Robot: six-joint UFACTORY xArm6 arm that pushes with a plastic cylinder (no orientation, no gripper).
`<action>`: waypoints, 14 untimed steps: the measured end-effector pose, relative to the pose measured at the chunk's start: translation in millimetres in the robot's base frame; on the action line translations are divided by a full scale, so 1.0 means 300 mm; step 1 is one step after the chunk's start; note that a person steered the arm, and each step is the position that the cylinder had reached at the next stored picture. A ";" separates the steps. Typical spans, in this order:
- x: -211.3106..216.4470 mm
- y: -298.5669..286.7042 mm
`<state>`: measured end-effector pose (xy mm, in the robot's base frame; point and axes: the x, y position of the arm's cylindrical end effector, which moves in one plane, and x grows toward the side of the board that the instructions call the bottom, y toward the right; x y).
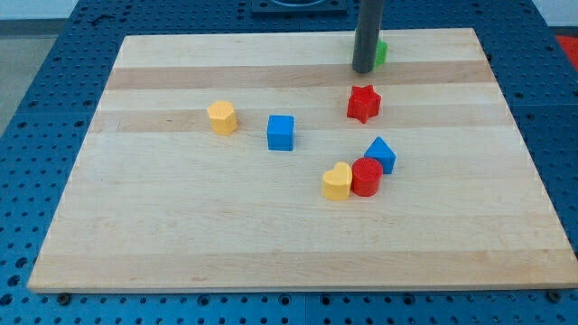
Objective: Push the red star to the top center
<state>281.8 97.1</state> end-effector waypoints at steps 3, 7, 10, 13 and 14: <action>0.230 0.377; 0.323 -0.102; 0.127 -0.183; -0.095 -0.268; -0.112 -0.363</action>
<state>248.2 -11.7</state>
